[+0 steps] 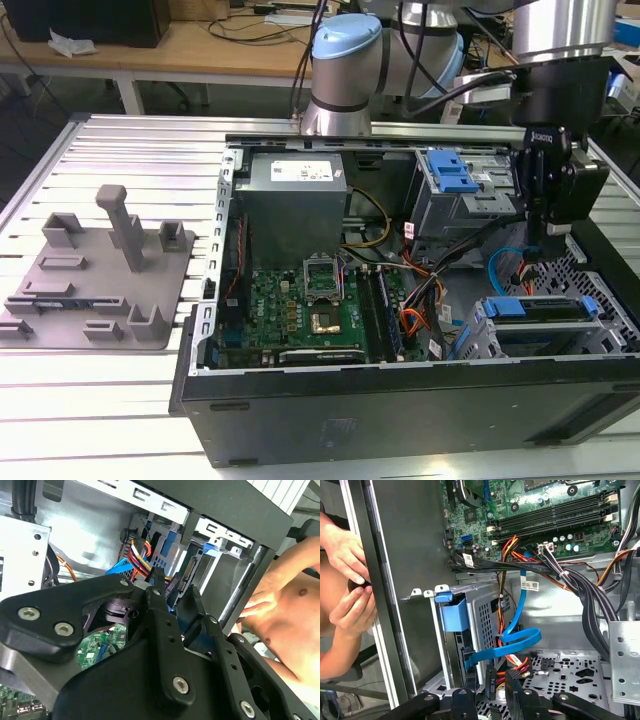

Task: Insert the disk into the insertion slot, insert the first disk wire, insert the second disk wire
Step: 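Insert the first disk wire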

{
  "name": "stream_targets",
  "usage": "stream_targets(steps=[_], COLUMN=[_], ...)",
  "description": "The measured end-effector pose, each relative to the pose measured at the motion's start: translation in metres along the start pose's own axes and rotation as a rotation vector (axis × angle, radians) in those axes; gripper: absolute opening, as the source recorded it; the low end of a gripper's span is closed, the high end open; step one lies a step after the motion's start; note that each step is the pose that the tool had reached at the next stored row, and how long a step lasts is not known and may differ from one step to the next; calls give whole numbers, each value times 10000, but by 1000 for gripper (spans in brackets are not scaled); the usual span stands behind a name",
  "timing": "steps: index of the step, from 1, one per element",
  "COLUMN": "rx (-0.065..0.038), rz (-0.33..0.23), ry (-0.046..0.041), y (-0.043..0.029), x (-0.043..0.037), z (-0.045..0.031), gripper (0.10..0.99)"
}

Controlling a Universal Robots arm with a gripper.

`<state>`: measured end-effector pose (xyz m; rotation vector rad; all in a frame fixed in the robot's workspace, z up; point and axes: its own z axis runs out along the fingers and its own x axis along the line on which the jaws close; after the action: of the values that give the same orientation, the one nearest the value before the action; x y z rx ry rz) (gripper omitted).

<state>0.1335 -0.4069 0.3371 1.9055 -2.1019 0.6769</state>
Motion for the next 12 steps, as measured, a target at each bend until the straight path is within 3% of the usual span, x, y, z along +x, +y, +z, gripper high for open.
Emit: stream_targets(steps=[2, 3, 12], rx=[3, 4, 13], rz=[-3, -5, -14], ry=[15, 27, 94], y=[1, 2, 5], x=[-6, -10, -23], z=[2, 2, 10], gripper=[349, 275, 275])
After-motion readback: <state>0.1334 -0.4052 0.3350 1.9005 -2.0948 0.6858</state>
